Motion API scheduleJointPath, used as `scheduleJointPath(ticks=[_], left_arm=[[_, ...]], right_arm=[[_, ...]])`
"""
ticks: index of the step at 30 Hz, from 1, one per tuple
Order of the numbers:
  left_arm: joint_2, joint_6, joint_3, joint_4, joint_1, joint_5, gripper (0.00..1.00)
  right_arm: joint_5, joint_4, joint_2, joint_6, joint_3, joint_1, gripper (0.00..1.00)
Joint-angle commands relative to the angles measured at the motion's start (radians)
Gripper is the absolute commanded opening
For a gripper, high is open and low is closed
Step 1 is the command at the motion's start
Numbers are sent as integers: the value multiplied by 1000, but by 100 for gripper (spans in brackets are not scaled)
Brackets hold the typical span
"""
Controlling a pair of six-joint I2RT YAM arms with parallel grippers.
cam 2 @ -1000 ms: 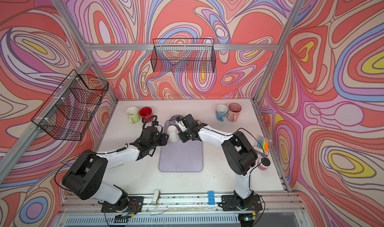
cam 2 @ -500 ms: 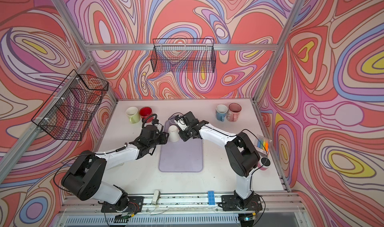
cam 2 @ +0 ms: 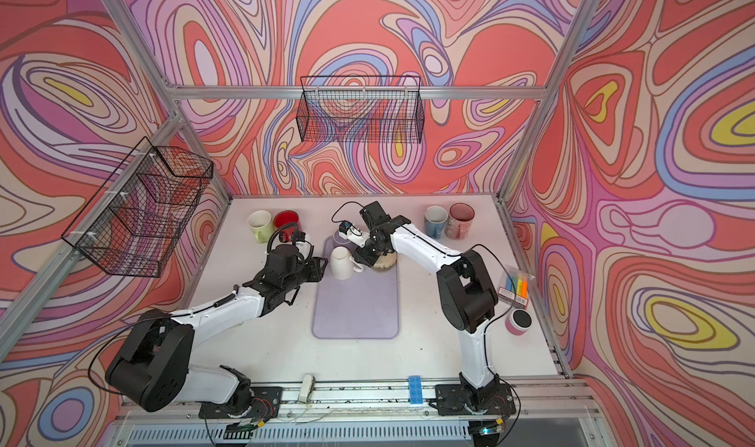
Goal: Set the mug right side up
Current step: 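Close the right gripper on the white mug's handle, then lift and tilt the white mug with the right gripper while the left gripper rises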
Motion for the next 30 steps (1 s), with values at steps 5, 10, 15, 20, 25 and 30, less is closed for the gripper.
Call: scheduleJointPath(ticks=[5,10,15,20,25,30], left_arm=[[-99,-6,-47,-32,34,10,40],[-145,-15,-67,-53,47,0,40],[-177,-18,-82,-68,55,-9,39],[-197,-21,-92,-75,63,-12,39],[-210,-26,-102,-78,69,-11,39],[-217,-29,-109,-78,72,-9,39]], right_arm=[[-13,24,45,-32,-1,6,38],[11,38,85,-41,18,22,36],[30,43,113,-46,29,28,32],[26,73,113,-39,15,36,26],[27,87,120,-34,6,48,23],[36,112,103,-17,-17,50,16]])
